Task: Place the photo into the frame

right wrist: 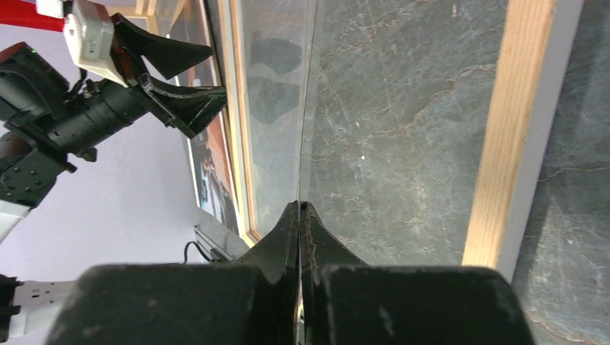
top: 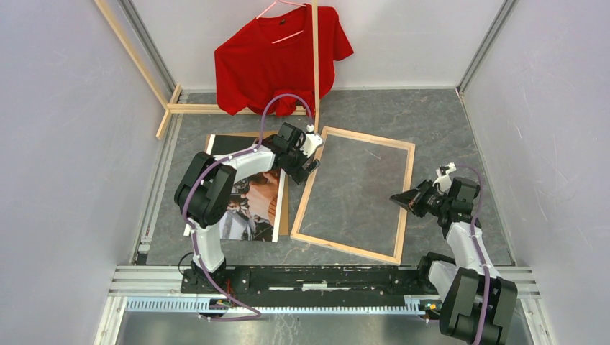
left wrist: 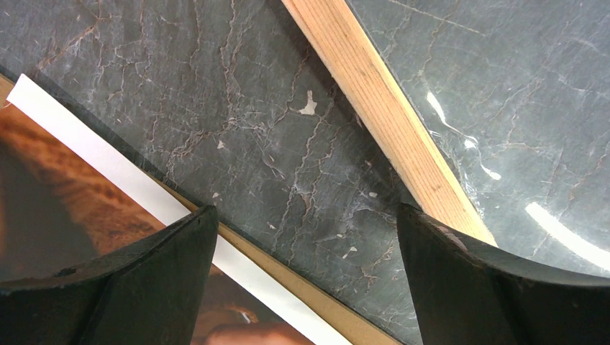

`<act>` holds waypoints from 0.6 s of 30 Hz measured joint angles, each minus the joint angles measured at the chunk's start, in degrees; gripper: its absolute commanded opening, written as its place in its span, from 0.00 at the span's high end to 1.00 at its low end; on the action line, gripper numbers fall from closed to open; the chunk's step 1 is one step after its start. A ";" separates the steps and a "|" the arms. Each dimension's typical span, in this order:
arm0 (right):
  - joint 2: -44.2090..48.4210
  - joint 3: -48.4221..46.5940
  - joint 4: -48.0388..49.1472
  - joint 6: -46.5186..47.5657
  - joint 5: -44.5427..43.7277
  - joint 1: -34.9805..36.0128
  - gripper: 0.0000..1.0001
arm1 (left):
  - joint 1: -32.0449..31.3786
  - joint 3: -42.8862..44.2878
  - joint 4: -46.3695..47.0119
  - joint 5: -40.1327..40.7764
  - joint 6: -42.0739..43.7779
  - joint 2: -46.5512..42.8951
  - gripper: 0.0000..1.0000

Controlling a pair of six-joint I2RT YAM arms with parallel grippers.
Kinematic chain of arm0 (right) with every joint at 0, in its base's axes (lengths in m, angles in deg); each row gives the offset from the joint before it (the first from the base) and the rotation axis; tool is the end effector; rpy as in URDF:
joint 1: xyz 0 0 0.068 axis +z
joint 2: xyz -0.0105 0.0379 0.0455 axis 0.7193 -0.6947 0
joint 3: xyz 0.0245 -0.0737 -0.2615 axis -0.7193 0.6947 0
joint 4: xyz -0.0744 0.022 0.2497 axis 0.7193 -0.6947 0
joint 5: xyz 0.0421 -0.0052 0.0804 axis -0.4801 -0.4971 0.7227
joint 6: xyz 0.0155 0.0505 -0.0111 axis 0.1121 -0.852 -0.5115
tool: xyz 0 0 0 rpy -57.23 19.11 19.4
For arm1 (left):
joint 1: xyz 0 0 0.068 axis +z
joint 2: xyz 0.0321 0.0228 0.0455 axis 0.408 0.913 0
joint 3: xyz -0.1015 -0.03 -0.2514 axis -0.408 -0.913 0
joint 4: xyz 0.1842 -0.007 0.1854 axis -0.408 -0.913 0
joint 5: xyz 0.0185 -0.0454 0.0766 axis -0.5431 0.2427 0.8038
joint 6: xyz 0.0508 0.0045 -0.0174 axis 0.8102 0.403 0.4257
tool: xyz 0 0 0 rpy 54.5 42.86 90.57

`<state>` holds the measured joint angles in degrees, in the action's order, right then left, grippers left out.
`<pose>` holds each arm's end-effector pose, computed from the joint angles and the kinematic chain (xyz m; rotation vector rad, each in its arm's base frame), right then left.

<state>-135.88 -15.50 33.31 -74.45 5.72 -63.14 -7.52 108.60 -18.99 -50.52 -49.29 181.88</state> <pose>0.1687 -0.0244 0.1637 0.6882 2.1820 1.1694 0.3361 -0.2113 0.1612 1.1345 2.2844 -0.2216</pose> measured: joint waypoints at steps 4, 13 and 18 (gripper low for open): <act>0.11 0.02 1.73 -2.40 1.36 0.00 1.00 | 0.00 0.00 -0.02 0.00 0.00 0.00 0.00; 0.76 0.96 7.37 -8.68 3.74 0.07 1.00 | 0.00 0.13 -0.02 -0.15 0.00 0.15 0.00; 0.76 0.74 7.50 -8.72 3.72 1.01 1.00 | 0.00 0.15 -0.04 -0.17 0.00 0.15 0.00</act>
<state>-135.12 -14.75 40.81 -83.17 9.44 -62.14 -7.52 108.76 -19.03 -50.70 -49.29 182.03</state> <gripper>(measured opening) 0.007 0.996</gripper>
